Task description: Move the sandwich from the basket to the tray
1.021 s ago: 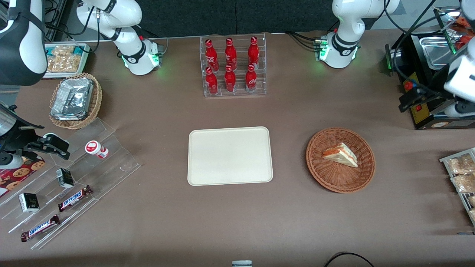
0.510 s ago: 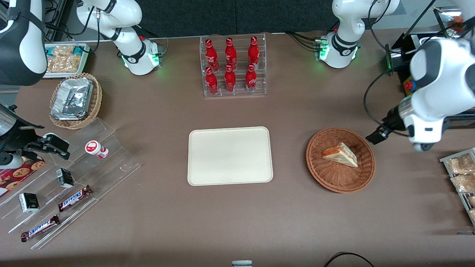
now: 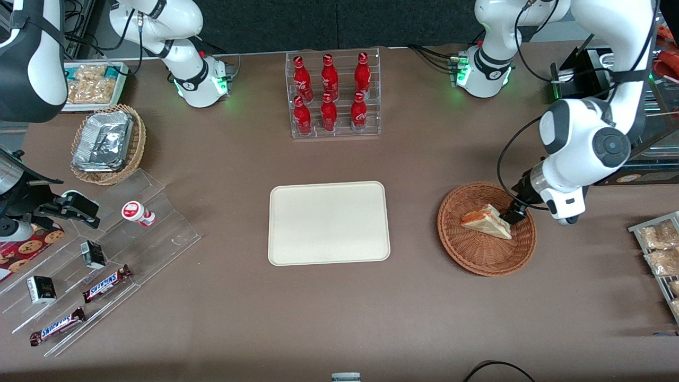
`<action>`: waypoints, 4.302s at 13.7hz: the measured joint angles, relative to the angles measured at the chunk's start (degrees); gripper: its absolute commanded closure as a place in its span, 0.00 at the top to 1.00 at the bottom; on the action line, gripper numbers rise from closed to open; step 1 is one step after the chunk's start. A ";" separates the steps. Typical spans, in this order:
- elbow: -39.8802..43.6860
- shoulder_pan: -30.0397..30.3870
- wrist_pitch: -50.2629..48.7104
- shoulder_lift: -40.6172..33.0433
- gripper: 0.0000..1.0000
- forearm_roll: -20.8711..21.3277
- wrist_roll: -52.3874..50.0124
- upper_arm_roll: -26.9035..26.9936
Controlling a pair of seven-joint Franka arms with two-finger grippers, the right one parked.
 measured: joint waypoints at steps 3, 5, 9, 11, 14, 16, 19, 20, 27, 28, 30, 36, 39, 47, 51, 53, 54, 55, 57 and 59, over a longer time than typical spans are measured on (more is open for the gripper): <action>-1.72 -0.02 4.48 2.33 1.00 -0.02 -2.65 0.00; -1.89 -0.28 6.70 4.00 1.00 -0.03 -4.68 -0.02; -1.98 -1.18 11.12 7.05 1.00 -0.13 -6.94 -0.08; -2.06 -1.89 12.92 8.50 0.82 -0.23 -7.96 -0.11; -2.11 -2.93 14.20 10.09 0.14 -0.30 -8.68 -0.15; -2.11 -3.02 15.19 10.71 0.00 -0.30 -8.69 -0.15; -1.93 -3.28 15.51 10.55 0.00 -0.30 -8.52 -0.16; -1.65 -3.42 15.41 10.18 0.00 -0.27 -8.02 -0.19; 23.34 -7.54 -16.66 4.63 0.01 -0.24 0.41 -6.34; 27.36 -10.29 -18.99 5.58 0.01 -0.13 0.59 -6.57; 32.77 -15.74 -20.08 9.16 0.01 0.09 2.00 -6.97; 45.29 -33.34 -18.35 26.04 0.01 4.45 6.47 -7.47; 50.84 -38.97 -16.97 34.97 0.05 10.41 6.73 -7.39; 57.54 -40.25 -11.84 46.40 0.99 14.45 12.55 -6.54; 58.53 -40.05 -12.19 46.34 1.00 14.58 12.60 -6.45; 60.13 -38.83 -15.47 45.03 1.00 14.59 12.75 -6.37; 60.86 -37.71 -18.42 43.42 1.00 14.59 13.73 -6.37; 61.38 -36.27 -21.46 41.17 1.00 14.33 15.15 -6.32; 61.35 -31.98 -27.91 35.23 1.00 12.79 19.24 -6.37; 58.03 -26.97 -31.48 27.93 1.00 11.17 24.01 -6.31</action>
